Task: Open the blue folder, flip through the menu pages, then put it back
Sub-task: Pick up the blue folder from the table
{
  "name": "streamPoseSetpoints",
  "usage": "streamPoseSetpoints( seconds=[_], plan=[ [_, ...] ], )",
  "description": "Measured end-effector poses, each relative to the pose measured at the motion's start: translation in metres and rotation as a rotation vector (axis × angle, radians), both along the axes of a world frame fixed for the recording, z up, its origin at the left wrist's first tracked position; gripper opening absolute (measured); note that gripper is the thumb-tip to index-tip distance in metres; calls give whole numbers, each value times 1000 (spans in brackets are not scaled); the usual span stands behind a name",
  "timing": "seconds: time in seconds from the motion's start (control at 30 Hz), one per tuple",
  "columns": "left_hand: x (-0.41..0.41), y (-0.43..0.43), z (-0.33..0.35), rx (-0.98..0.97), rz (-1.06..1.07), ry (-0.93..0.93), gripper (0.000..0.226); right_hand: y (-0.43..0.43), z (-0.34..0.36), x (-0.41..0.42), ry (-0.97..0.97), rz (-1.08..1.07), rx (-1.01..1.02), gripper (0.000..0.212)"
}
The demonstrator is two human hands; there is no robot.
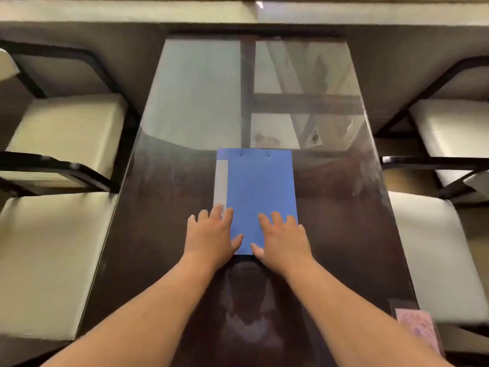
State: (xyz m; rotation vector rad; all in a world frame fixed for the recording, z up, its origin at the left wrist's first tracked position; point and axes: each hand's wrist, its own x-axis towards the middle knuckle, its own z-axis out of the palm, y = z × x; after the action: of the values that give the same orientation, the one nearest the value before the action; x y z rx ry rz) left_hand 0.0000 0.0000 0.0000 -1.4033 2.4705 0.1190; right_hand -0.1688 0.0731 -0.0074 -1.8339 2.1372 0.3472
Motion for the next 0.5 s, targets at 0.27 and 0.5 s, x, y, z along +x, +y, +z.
streamPoseSetpoints(
  seconds=[0.27,0.5],
  plan=[
    [-5,8,-24,189,458,417,92,3,-23,-4,-71,-48,33,77],
    [-14,-13,-15,490,881,736,41,6,-14,-13,-129,-111,-3,67]
  ],
)
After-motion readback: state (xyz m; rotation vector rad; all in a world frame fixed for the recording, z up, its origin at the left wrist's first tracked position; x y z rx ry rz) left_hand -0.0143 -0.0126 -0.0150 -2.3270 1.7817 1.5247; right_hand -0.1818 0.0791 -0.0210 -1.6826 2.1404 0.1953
